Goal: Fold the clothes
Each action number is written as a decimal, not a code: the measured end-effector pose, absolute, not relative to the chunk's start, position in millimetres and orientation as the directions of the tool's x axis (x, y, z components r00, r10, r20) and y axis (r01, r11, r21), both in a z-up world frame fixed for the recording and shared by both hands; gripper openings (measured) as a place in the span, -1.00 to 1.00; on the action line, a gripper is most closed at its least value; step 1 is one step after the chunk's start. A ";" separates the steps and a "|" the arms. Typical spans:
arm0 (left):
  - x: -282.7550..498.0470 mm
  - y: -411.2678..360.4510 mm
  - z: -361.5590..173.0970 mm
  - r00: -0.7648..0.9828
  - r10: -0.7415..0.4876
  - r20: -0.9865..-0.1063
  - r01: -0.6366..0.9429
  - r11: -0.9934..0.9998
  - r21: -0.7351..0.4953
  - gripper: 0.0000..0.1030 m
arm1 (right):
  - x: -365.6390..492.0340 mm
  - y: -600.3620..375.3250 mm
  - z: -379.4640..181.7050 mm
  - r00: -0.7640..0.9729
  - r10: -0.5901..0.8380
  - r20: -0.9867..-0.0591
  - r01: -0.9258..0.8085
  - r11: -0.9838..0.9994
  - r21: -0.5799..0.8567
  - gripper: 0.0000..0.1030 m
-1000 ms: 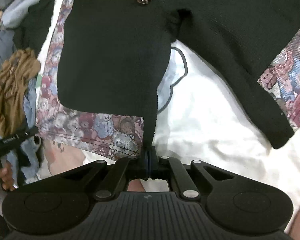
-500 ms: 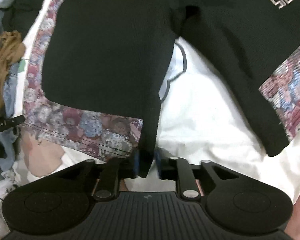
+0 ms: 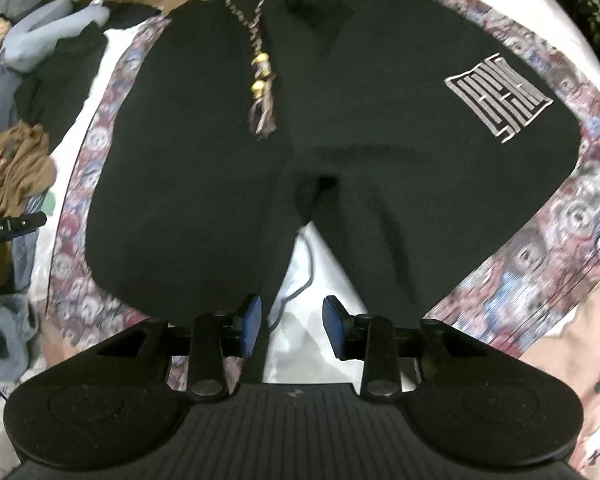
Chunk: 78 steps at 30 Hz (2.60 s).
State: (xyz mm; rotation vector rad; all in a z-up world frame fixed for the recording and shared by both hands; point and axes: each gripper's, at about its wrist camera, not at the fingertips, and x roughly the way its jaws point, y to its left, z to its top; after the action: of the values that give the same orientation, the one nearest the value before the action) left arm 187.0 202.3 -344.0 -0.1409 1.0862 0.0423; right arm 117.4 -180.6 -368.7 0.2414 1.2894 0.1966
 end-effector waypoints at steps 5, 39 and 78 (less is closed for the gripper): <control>214.6 192.4 -354.5 0.484 -0.028 -0.874 -0.096 0.992 -0.085 -0.12 | 123.9 -196.7 -365.6 0.293 0.269 -0.917 0.028 0.957 0.290 -0.20; 273.6 225.0 -390.9 0.509 0.076 -0.858 -0.148 0.989 0.000 -0.98 | 158.2 -222.5 -375.8 0.396 0.138 -0.908 0.078 0.980 0.183 -0.20; 247.4 207.2 -369.2 0.459 -0.015 -0.888 -0.043 0.998 -0.039 -0.74 | 153.2 -230.6 -402.8 0.349 0.012 -0.937 0.057 0.998 0.034 -0.13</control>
State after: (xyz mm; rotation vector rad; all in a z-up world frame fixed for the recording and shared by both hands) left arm 247.4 207.2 -369.2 -0.0587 1.0938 0.0170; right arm 153.2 -230.6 -402.8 0.0644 1.2143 -0.0286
